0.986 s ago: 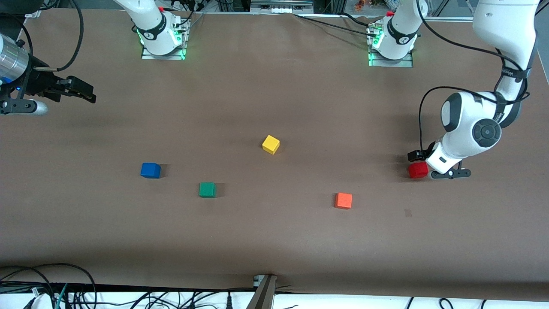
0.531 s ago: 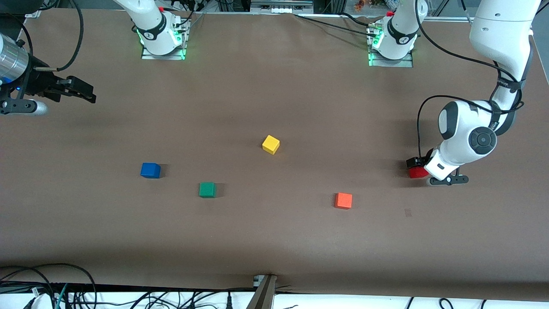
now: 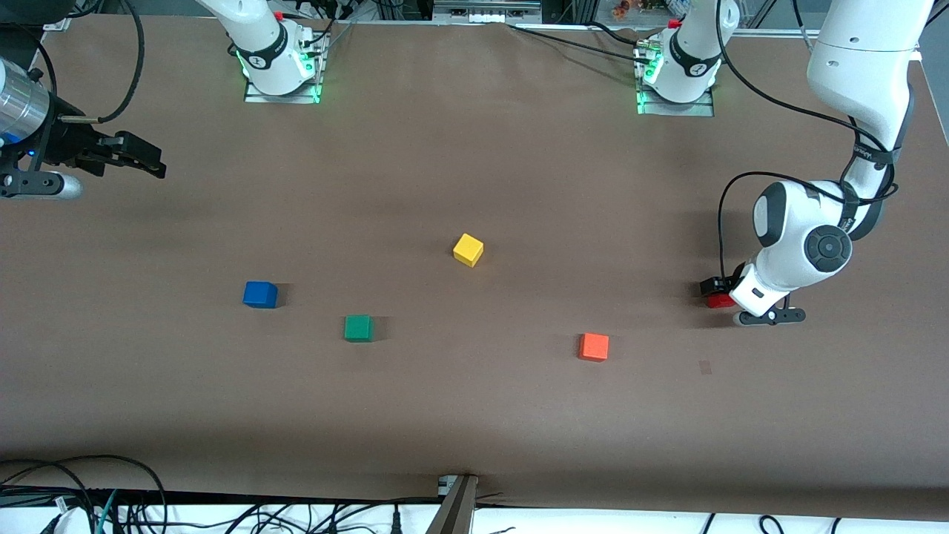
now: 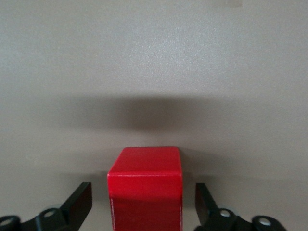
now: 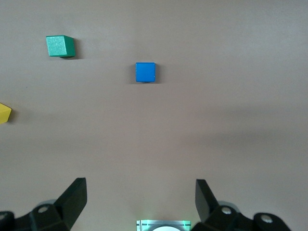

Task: Pass red block to right arm, stack on blue
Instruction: 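Close the left gripper on the red cube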

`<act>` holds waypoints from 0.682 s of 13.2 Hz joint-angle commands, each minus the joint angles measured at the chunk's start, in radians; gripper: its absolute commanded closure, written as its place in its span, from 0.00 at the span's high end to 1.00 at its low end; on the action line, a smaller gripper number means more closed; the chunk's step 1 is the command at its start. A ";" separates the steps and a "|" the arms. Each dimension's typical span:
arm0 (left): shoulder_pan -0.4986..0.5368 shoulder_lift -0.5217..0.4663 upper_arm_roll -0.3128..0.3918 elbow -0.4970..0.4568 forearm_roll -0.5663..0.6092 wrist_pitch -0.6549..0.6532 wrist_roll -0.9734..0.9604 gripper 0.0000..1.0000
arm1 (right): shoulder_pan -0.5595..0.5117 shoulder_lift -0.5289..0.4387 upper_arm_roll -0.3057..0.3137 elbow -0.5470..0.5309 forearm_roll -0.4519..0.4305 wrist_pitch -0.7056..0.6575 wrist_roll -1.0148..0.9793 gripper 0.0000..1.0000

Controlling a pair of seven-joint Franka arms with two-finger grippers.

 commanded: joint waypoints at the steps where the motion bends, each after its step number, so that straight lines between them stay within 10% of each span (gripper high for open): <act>1: 0.001 0.007 -0.001 0.017 0.017 -0.007 0.033 0.14 | 0.000 -0.004 0.000 0.015 0.005 -0.016 0.006 1.00; 2: 0.001 0.006 -0.001 0.017 0.017 -0.011 0.034 0.02 | 0.000 -0.004 0.000 0.015 0.007 -0.016 0.007 1.00; 9: 0.001 -0.016 -0.005 0.064 0.019 -0.033 0.165 0.00 | 0.008 0.024 0.000 0.048 0.007 -0.033 -0.016 1.00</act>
